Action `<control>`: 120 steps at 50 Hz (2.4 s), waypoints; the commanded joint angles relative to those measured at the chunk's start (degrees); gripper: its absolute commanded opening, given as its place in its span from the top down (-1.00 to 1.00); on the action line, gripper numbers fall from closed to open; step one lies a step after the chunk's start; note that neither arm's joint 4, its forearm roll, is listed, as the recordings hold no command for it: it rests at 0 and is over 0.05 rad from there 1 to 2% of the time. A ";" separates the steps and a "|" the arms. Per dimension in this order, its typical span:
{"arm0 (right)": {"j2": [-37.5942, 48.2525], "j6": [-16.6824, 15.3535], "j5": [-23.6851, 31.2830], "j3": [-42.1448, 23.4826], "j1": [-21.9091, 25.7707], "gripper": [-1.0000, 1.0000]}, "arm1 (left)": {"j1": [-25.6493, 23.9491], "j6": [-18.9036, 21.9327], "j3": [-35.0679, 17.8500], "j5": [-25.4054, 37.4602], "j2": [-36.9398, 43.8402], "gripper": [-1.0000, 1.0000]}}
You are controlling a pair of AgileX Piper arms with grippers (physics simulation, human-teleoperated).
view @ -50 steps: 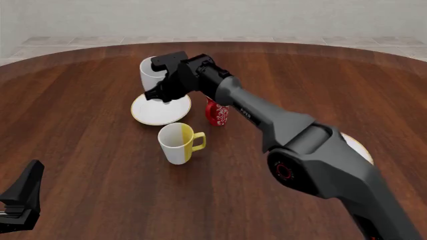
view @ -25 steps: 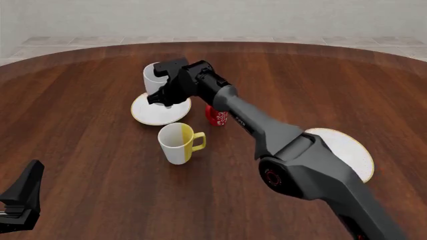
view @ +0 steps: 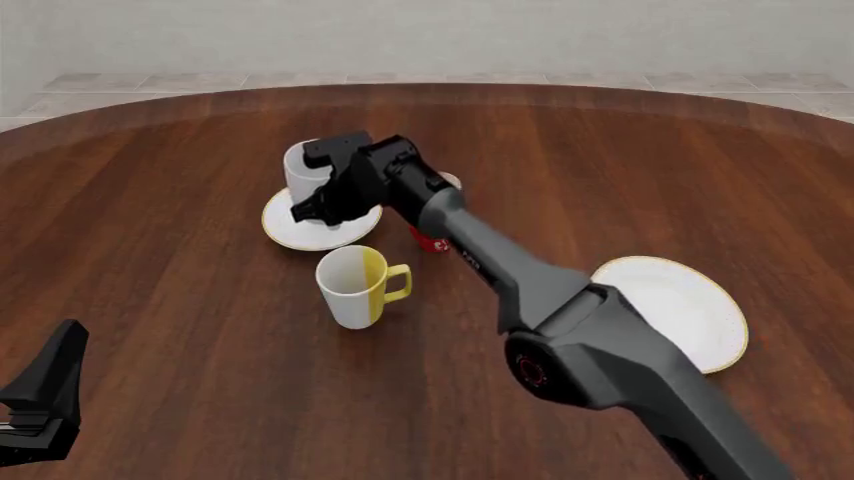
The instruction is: Put the white mug on the left plate.
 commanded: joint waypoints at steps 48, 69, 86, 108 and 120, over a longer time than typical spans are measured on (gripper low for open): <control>2.74 0.82 -0.21 -1.17 0.29 1.00 | 0.00 -0.01 0.00 0.00 0.01 -1.00; 2.49 -0.99 0.98 -1.16 -0.71 -1.00 | 0.01 0.00 0.00 0.00 0.00 -1.00; 0.53 -0.74 1.54 -1.25 -0.68 -1.00 | 0.00 0.00 0.00 0.00 0.00 -1.00; -23.36 -2.83 -10.32 28.28 -0.33 -1.00 | -0.01 -0.01 0.00 0.00 0.01 -1.00; -40.74 -5.04 -17.42 47.58 -0.32 -1.00 | 0.01 0.00 0.00 0.00 0.00 -1.00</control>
